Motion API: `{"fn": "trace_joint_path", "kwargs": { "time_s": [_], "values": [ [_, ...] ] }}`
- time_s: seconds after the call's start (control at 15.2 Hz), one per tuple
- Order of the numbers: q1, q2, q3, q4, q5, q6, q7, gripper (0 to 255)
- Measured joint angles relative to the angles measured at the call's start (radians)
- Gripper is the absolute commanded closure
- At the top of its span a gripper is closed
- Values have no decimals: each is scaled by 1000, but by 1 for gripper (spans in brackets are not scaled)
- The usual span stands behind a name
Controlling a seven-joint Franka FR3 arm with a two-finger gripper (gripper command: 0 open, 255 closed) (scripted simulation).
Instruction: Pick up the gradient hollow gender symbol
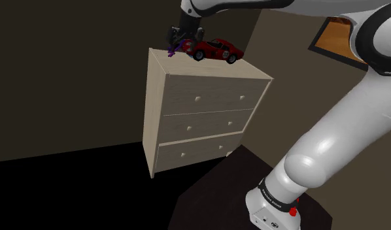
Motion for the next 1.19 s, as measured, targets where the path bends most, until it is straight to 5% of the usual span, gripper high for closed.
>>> {"fn": "trace_joint_path", "kwargs": {
  "time_s": [0.33, 0.79, 0.86, 1.19],
  "values": [
    [9, 141, 13, 156, -55, 8, 55, 0],
    [7, 157, 10, 88, -72, 92, 80, 0],
    [6, 156, 9, 82, -73, 97, 81, 255],
    [7, 153, 10, 76, -73, 103, 82, 255]
  ]
}}
